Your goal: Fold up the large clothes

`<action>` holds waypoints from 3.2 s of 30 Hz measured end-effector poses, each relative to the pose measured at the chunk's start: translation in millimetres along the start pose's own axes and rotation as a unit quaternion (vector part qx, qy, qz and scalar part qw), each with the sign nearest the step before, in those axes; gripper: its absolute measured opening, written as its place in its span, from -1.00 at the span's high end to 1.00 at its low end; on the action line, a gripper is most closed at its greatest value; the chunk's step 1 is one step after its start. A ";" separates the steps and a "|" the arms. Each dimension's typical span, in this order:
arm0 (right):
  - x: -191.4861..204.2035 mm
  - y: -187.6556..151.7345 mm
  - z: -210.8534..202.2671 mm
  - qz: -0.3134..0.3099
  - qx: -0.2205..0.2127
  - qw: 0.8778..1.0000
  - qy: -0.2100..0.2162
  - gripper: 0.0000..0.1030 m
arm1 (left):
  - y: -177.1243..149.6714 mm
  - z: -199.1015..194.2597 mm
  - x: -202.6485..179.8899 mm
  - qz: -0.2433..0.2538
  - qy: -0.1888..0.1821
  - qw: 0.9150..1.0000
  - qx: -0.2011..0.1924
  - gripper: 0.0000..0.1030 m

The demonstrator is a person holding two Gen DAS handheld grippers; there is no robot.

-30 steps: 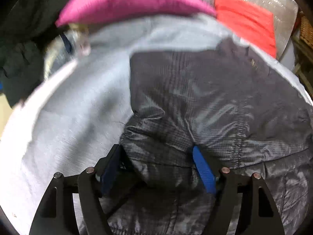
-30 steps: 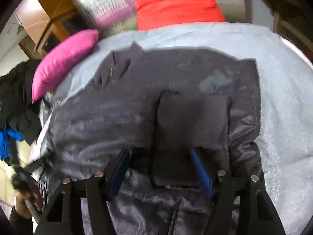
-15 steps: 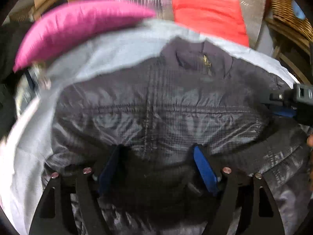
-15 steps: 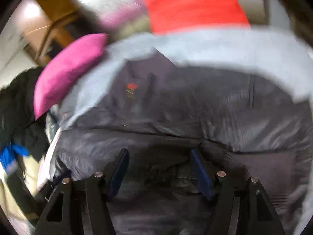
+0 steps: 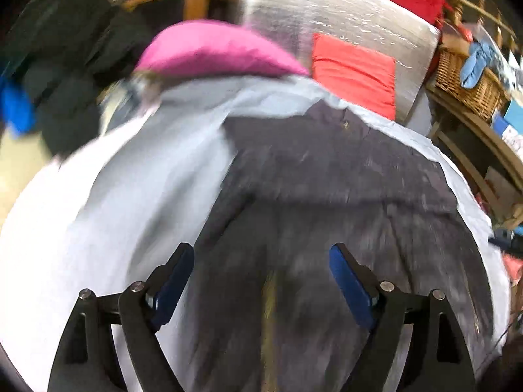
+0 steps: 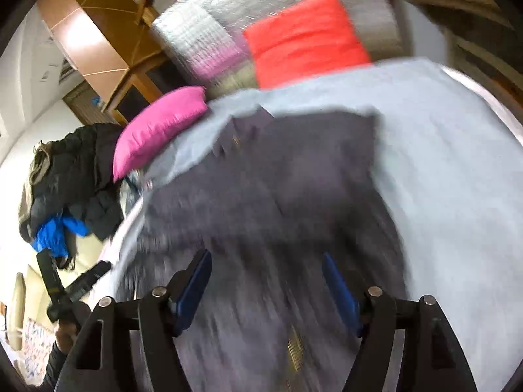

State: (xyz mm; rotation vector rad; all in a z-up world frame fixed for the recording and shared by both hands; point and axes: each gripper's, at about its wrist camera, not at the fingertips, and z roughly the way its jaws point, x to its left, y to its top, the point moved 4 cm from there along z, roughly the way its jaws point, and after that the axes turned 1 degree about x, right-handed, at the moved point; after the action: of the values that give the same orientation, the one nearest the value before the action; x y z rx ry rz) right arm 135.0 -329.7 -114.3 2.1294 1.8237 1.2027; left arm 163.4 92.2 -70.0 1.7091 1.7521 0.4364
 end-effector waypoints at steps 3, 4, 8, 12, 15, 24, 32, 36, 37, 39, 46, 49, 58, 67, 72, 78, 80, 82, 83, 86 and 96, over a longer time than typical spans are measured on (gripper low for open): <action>-34.4 -65.9 -33.0 0.048 0.023 0.999 -0.012 -0.42 | -50.3 -20.1 31.1 -0.040 -0.002 0.999 0.033 -0.66; -42.5 -88.1 -39.9 0.062 0.034 0.997 -0.011 -0.42 | -66.9 -25.8 38.5 -0.053 -0.006 0.998 0.044 -0.66; -48.3 -149.4 -56.7 0.111 0.041 0.993 0.029 -0.42 | -116.4 -41.0 47.4 -0.090 -0.018 0.993 0.074 -0.66; -32.2 -182.2 -46.7 0.115 0.054 0.990 0.056 -0.42 | -141.7 -41.8 38.6 -0.106 -0.046 0.988 0.102 -0.66; -25.0 -190.6 -39.4 0.111 0.052 0.991 0.056 -0.42 | -149.5 -36.2 32.2 -0.101 -0.044 0.987 0.114 -0.66; -25.3 -193.2 -45.7 0.112 0.044 0.992 0.045 -0.10 | -169.2 -31.6 25.0 -0.098 -0.033 0.985 0.134 0.09; -23.7 -198.9 -32.2 0.097 0.061 0.993 0.023 -0.10 | -162.9 -27.8 18.6 -0.099 -0.031 0.985 0.140 0.04; -28.7 -201.5 -32.0 0.100 0.071 0.992 0.010 0.64 | -160.3 -24.5 16.1 -0.077 -0.015 0.987 0.138 0.58; -26.6 -200.7 -35.5 0.096 0.068 0.993 0.010 0.69 | -158.8 -25.8 15.0 -0.072 -0.009 0.988 0.138 0.67; -18.7 -196.2 -45.6 0.084 0.058 0.995 0.013 0.71 | -153.3 -33.2 15.8 -0.078 -0.017 0.988 0.130 0.85; -2.8 -180.6 -80.7 0.081 0.026 0.995 0.049 0.77 | -137.1 -62.7 22.5 -0.102 -0.044 0.990 0.085 0.84; -23.6 -196.4 -58.8 0.122 0.044 0.990 0.059 0.70 | -150.5 -39.5 24.2 -0.109 -0.024 0.986 0.121 0.69; -39.2 -200.2 -39.7 0.148 0.041 0.987 0.045 0.02 | -143.7 -19.1 7.7 -0.095 -0.015 0.989 0.109 -0.12; -19.0 -195.0 -45.7 0.104 0.051 0.992 0.046 0.82 | -143.1 -33.9 17.0 -0.087 -0.019 0.991 0.098 0.84; -9.6 -195.2 -65.6 0.094 0.042 0.992 0.067 0.83 | -144.5 -67.4 21.7 -0.083 -0.032 0.993 0.071 0.85; -15.4 -215.3 -81.9 0.105 0.051 0.990 0.084 0.83 | -158.5 -89.1 33.4 -0.100 -0.056 0.991 0.067 0.85; -16.5 -224.0 -90.7 0.108 0.052 0.988 0.093 0.83 | -154.3 -95.3 34.2 -0.103 -0.062 0.991 0.066 0.85; -15.2 -229.1 -98.8 0.111 0.051 0.987 0.102 0.83 | -151.7 -100.1 35.3 -0.100 -0.065 0.991 0.064 0.85; -13.5 -230.4 -103.1 0.110 0.049 0.987 0.107 0.83 | -149.3 -101.8 35.9 -0.098 -0.065 0.991 0.062 0.85; -6.3 -228.6 -114.3 0.105 0.041 0.986 0.121 0.83 | -136.7 -111.3 34.8 -0.095 -0.073 0.992 0.047 0.85; -14.9 -227.4 -113.5 0.125 0.035 0.980 0.148 0.83 | -132.8 -102.5 46.4 -0.129 -0.085 0.986 0.060 0.85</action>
State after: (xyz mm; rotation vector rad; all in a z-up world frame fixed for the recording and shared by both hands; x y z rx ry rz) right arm -114.4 -324.6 -165.2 2.3851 1.7655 1.6124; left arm -1.4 144.8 -89.4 1.5210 1.8704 0.0700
